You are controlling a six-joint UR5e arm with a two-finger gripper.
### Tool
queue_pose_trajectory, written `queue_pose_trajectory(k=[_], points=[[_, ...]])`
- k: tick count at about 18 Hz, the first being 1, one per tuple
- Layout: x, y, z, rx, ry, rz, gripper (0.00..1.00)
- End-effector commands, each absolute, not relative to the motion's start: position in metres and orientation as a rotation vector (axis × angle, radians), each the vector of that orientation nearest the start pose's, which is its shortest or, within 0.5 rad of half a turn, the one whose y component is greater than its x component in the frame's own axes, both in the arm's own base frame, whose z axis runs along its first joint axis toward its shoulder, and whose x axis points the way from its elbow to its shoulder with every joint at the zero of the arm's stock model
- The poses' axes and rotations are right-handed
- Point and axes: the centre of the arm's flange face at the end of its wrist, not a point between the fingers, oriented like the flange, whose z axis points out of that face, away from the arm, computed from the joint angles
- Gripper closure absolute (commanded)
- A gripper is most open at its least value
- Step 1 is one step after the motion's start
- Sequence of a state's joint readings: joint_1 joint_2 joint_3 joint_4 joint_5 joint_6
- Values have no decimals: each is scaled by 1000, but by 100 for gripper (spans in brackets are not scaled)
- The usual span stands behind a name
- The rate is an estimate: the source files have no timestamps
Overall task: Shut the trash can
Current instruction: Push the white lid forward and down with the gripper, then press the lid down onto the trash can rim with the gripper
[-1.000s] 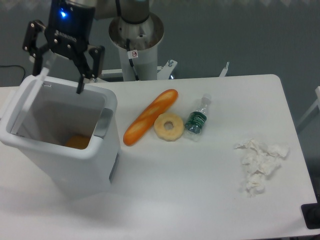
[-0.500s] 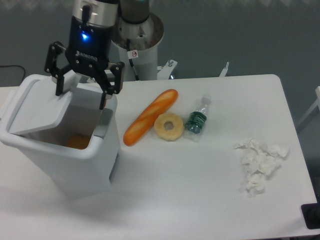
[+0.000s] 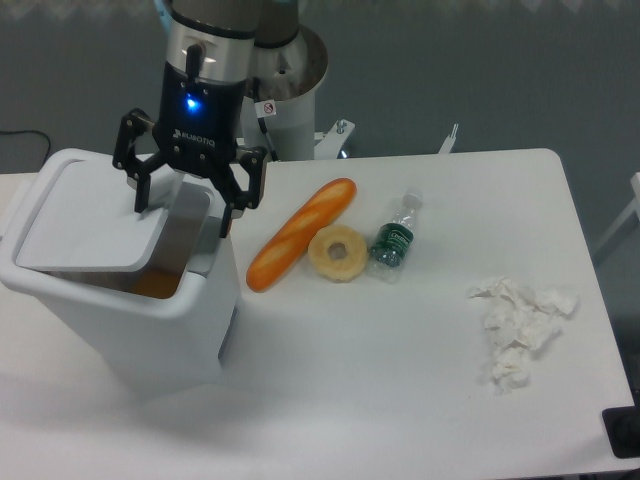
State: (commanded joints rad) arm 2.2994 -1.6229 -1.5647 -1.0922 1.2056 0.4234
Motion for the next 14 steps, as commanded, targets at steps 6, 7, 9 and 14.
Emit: queue_pose_trajectory(k=[6,7,9,14], points=[[-248,518,516,-2593,-287,-71,0],[-248,519,516,-2595,-286,-70,0],[-250,521,512,-2599,-286,-71,0],[-255,526,502,-2609,-291,-73,0]])
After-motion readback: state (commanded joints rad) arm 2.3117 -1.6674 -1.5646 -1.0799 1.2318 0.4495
